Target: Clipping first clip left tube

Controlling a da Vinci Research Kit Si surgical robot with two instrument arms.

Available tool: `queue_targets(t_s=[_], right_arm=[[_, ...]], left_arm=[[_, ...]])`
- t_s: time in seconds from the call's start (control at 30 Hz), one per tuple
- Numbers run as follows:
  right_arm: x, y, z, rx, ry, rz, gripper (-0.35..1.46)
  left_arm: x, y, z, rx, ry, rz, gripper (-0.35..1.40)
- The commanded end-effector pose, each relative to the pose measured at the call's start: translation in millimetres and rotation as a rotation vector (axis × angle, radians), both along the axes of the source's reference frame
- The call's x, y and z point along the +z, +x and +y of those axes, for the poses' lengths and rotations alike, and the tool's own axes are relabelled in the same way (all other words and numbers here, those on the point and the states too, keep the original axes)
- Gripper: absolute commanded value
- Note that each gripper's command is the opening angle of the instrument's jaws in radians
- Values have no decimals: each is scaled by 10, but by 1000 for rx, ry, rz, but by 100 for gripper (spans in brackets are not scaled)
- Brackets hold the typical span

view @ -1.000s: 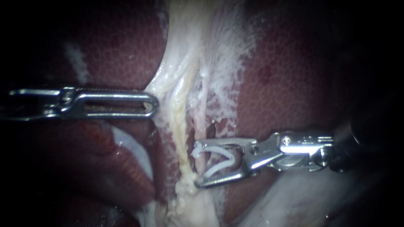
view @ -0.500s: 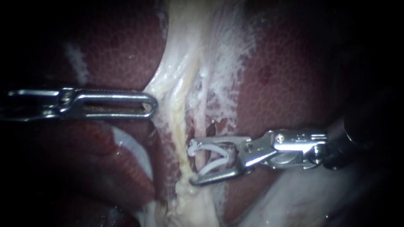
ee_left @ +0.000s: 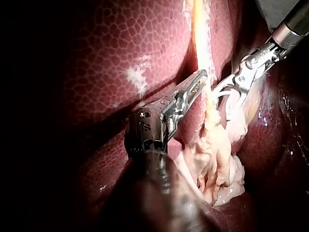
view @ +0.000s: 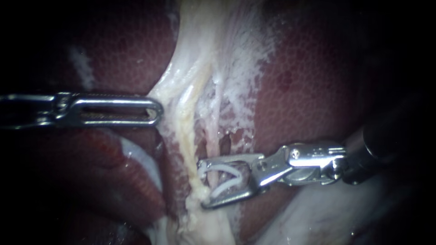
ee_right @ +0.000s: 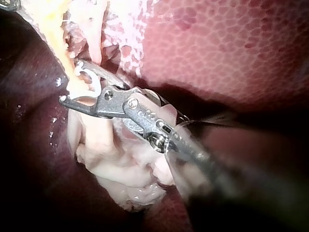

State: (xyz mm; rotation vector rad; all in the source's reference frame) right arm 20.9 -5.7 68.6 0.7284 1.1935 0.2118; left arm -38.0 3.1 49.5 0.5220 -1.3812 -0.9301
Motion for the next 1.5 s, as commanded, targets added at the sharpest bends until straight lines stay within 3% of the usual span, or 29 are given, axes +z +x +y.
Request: queue_targets(t_s=[0.03,1.13,1.5], right_arm=[[0,1,-1,1,-1,-1,57],[14,48,-11,-4,-2,1,59],[10,45,-16,-8,26,2,59]], left_arm=[[0,0,0,0,0,0,-35],[0,-2,3,-11,-3,-10,-35],[0,-1,4,-17,-4,-14,-35]])
